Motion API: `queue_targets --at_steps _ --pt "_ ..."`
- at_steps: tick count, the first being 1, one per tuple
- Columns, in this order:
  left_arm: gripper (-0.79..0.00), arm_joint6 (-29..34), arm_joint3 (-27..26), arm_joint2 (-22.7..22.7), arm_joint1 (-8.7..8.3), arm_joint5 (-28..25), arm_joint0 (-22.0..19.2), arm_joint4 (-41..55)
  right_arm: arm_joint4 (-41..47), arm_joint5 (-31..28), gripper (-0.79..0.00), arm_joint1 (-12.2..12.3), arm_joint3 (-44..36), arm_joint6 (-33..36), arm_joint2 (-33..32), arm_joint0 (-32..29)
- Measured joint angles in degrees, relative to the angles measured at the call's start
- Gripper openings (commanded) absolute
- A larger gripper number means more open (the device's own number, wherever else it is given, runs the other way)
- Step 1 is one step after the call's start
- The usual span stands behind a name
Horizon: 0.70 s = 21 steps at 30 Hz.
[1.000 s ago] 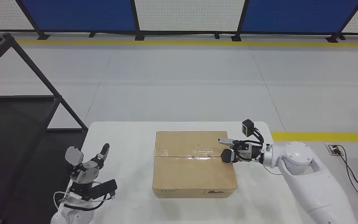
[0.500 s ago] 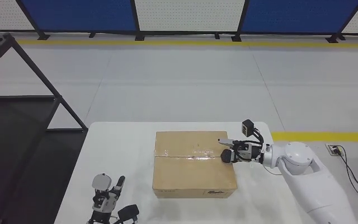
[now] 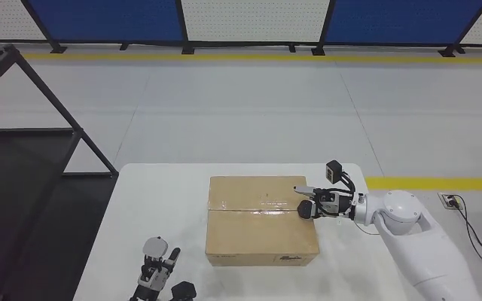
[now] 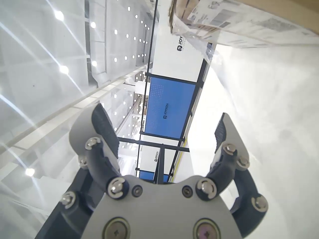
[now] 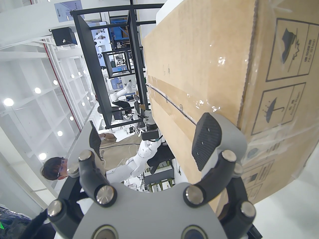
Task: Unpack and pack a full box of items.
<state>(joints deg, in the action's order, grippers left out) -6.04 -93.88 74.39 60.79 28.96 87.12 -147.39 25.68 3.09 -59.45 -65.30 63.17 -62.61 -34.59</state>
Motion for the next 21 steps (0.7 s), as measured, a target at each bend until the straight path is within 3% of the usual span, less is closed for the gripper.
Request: queue_targets --at_steps 4,10,21 --pt "0.000 -1.6 1.8 -2.0 0.66 -7.7 -4.0 5.8 0.0 0.0 0.000 0.0 0.0 0.0 0.0 0.0" --pt "0.000 2.9 4.6 -6.7 2.30 -11.2 -8.3 8.1 0.0 0.0 0.000 0.0 0.0 0.0 0.0 0.0" --pt "0.000 8.9 9.6 -9.8 4.54 -9.1 -12.6 10.5 0.0 0.0 0.000 0.0 0.0 0.0 0.0 0.0"
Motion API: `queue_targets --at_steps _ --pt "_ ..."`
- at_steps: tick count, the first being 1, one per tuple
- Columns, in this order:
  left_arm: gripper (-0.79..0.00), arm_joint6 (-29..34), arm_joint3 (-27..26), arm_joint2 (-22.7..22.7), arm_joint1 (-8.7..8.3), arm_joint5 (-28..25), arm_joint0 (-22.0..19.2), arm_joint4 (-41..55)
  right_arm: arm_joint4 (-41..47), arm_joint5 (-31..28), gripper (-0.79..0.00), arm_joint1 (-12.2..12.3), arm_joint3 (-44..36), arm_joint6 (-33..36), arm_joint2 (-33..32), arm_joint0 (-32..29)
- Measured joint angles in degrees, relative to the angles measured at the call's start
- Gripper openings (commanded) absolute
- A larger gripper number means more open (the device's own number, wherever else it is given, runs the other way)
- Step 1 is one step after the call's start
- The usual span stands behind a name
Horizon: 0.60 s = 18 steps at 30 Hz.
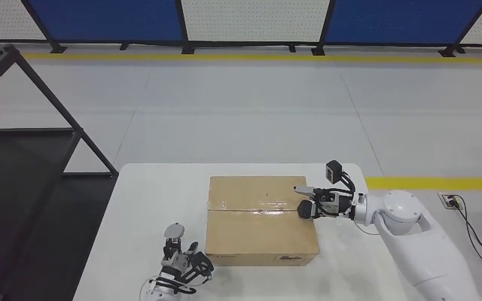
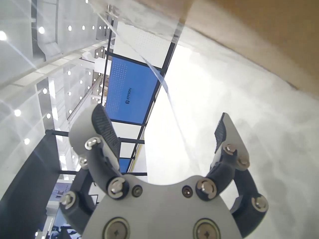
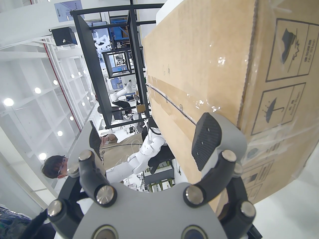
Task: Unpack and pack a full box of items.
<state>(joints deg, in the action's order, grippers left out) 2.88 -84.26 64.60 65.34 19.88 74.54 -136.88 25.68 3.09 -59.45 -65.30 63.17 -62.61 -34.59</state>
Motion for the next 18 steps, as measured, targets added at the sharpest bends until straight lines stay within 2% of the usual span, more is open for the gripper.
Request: queue_targets --at_steps 5,10,18 --pt "0.000 1.5 2.3 -0.6 0.83 -1.0 -2.4 1.1 0.0 0.0 0.000 0.0 0.0 0.0 0.0 0.0" --pt "0.000 3.0 4.0 -1.0 1.77 0.5 -3.8 3.4 0.0 0.0 0.000 0.0 0.0 0.0 0.0 0.0" --pt "0.000 2.2 3.2 -0.9 2.17 2.0 -2.3 0.2 0.0 0.0 0.000 0.0 0.0 0.0 0.0 0.0"
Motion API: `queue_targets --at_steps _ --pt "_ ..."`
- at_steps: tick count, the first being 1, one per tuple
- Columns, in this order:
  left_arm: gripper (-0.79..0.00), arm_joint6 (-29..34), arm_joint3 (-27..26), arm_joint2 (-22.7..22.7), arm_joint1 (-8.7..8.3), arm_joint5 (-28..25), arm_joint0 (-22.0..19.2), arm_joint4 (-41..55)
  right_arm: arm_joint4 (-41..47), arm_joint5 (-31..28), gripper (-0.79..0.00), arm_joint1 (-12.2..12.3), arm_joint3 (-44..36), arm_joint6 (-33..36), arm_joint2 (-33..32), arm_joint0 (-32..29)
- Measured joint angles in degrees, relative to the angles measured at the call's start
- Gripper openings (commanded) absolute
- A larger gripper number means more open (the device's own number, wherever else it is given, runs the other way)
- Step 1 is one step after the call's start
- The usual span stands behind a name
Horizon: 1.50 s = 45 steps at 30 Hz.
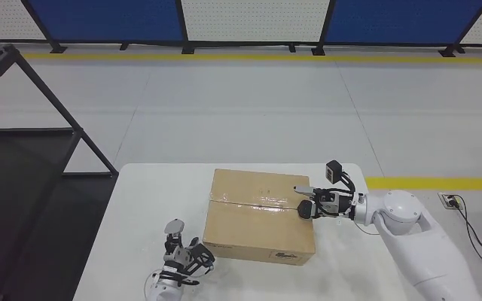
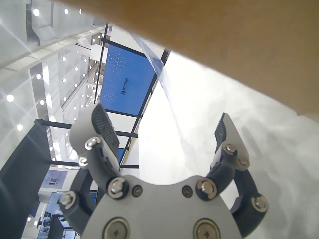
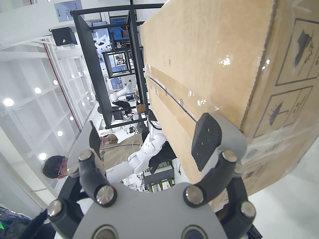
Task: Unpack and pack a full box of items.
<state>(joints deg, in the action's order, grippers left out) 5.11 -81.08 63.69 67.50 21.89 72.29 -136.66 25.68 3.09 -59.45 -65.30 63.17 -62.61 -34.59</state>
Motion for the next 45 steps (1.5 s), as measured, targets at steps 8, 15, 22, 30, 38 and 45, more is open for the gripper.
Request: queue_targets --at_steps 8,15,22,30,38,45 --pt "0.000 2.2 -2.3 2.4 -0.11 1.1 3.5 -5.0 0.0 0.0 0.000 0.0 0.0 0.0 0.0 0.0" --pt "0.000 -9.0 -3.8 7.5 -0.57 -0.3 5.3 6.1 0.0 0.0 0.000 0.0 0.0 0.0 0.0 0.0" --pt "0.000 -20.4 -4.8 11.5 -1.01 -4.4 7.5 15.9 0.0 0.0 0.000 0.0 0.0 0.0 0.0 0.0" --pt "0.000 -25.7 -5.2 15.8 -1.82 -7.2 8.5 16.7 0.0 0.0 0.000 0.0 0.0 0.0 0.0 0.0" --pt "0.000 -25.1 -6.8 15.3 -1.58 -9.3 9.0 19.1 0.0 0.0 0.000 0.0 0.0 0.0 0.0 0.0" --pt "0.000 -25.5 -12.6 18.6 -1.48 -21.3 12.0 38.1 0.0 0.0 0.000 0.0 0.0 0.0 0.0 0.0"
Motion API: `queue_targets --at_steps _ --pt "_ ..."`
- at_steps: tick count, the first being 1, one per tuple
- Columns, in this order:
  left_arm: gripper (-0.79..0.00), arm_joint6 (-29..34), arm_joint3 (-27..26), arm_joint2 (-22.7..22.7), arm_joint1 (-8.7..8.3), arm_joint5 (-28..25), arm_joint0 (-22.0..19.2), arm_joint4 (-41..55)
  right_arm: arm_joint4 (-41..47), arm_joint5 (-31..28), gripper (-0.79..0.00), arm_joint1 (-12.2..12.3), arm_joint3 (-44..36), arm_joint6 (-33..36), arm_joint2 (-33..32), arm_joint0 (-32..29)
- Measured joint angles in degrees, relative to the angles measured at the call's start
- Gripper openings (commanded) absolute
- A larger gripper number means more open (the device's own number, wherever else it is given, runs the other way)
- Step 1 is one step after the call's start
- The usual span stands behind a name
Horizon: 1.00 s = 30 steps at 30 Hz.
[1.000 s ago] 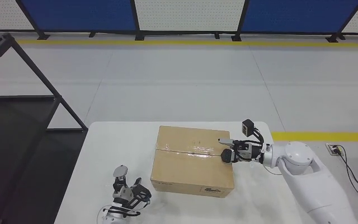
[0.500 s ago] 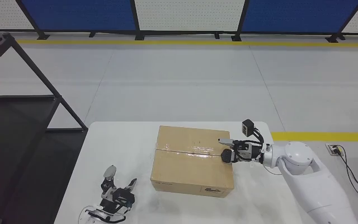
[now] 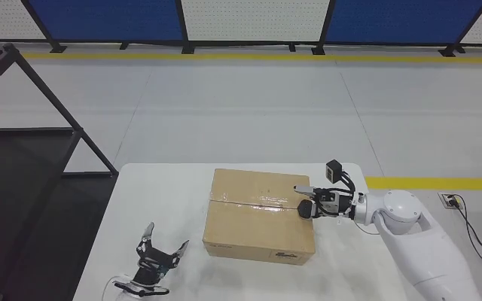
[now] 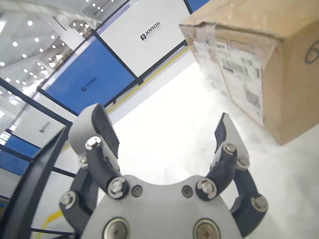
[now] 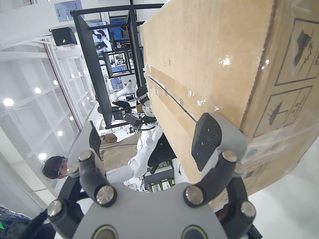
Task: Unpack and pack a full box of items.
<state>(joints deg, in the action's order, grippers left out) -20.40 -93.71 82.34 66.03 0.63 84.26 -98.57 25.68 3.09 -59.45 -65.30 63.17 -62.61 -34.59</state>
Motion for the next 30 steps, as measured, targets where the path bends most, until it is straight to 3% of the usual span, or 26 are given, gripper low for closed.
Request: queue_targets --at_steps 7,10,16,21,25,27,30 --pt "0.000 1.0 -5.0 8.2 -0.82 -22.0 3.9 25.2 0.0 0.0 0.000 0.0 0.0 0.0 0.0 0.0" --pt "0.000 2.3 -5.0 10.3 -0.92 -28.3 4.7 35.2 0.0 0.0 0.000 0.0 0.0 0.0 0.0 0.0" --pt "0.000 12.1 -3.6 10.7 -1.23 -40.9 4.4 54.4 0.0 0.0 0.000 0.0 0.0 0.0 0.0 0.0" --pt "0.000 9.7 -3.7 10.7 -1.22 -38.8 4.4 51.5 0.0 0.0 0.000 0.0 0.0 0.0 0.0 0.0" --pt "0.000 11.9 -3.8 9.3 -1.08 -38.1 5.0 51.5 0.0 0.0 0.000 0.0 0.0 0.0 0.0 0.0" --pt "0.000 14.9 -4.3 7.8 -0.93 -38.4 5.4 55.1 0.0 0.0 0.000 0.0 0.0 0.0 0.0 0.0" --pt "0.000 19.7 -4.8 6.7 -0.88 -39.1 5.7 68.1 0.0 0.0 0.000 0.0 0.0 0.0 0.0 0.0"
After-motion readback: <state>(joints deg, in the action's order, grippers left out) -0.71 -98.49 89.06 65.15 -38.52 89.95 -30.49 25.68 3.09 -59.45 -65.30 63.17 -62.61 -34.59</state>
